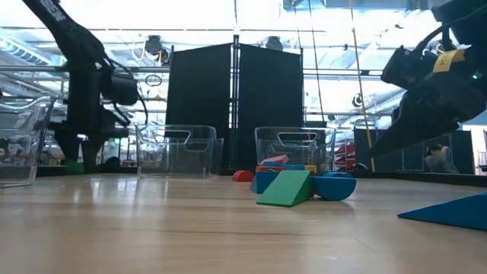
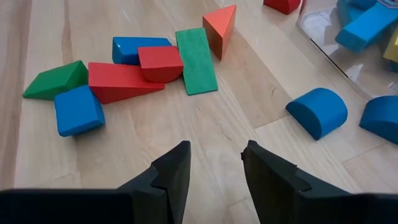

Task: Sort blocks by size
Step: Put the green half cylinder block into the top left transparent bin

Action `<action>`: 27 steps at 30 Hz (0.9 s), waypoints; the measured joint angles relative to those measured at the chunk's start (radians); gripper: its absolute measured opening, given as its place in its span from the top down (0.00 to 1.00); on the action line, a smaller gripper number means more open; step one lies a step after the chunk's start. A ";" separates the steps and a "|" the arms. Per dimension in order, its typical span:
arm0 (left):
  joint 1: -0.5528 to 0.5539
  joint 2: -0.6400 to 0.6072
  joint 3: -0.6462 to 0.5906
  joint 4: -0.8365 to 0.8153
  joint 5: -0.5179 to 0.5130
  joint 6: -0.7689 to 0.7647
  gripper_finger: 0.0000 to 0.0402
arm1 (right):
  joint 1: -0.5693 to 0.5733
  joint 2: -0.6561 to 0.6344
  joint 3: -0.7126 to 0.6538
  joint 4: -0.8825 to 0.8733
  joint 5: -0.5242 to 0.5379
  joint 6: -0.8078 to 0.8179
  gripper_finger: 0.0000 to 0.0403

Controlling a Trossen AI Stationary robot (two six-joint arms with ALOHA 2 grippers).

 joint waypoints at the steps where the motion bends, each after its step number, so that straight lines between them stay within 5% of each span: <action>1: -0.005 -0.022 0.001 -0.010 -0.002 0.000 0.69 | 0.000 0.000 0.000 -0.003 0.000 0.000 0.65; 14: -0.132 -0.323 0.080 -0.116 0.048 -0.024 0.69 | -0.014 0.072 0.000 0.016 0.008 0.028 0.65; 27: -0.294 -0.258 0.362 -0.071 0.030 0.071 0.69 | -0.031 0.080 0.000 0.020 0.007 0.034 0.65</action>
